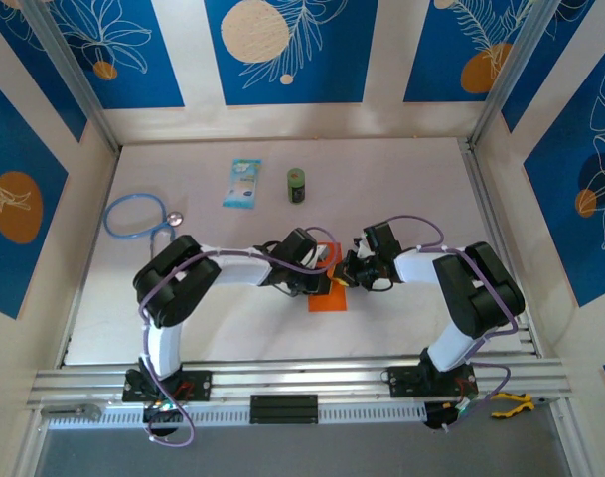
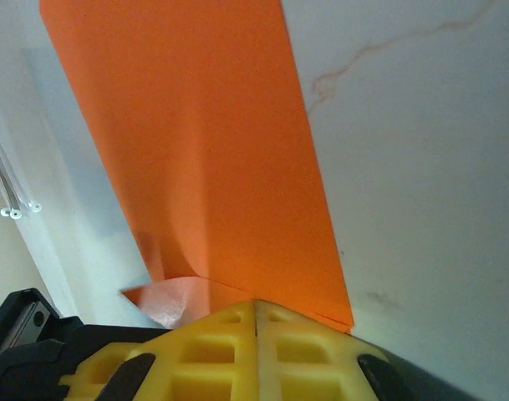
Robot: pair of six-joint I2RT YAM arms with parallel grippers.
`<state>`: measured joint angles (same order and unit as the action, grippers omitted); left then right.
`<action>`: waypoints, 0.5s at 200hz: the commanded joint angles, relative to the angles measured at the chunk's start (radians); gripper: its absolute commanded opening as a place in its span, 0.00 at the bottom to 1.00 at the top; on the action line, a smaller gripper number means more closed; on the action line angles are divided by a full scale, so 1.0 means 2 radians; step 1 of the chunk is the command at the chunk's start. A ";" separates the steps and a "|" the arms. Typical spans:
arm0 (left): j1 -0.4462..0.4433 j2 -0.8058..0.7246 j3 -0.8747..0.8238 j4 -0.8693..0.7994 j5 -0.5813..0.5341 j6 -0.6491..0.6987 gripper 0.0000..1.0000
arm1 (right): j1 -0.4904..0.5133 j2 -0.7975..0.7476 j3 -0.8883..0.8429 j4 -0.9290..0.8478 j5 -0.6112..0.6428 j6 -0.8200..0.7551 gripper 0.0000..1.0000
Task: Fold a paper plane with a square sheet of paper (pick it up from the middle)
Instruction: Fold the triangle a second time at the center of the table.
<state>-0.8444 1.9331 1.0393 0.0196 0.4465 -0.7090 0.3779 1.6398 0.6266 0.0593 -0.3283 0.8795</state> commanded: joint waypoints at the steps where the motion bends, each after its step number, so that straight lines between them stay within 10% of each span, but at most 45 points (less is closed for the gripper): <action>1: 0.000 0.004 -0.015 -0.014 -0.006 -0.003 0.00 | 0.002 0.017 -0.011 -0.039 0.037 -0.009 0.00; 100: -0.002 -0.067 -0.106 -0.012 0.029 -0.018 0.00 | 0.004 0.018 -0.003 -0.068 0.058 -0.017 0.00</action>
<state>-0.8448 1.8332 0.8913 0.0639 0.4629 -0.7364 0.3836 1.6398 0.6361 0.0387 -0.3138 0.8642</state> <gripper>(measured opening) 0.061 0.044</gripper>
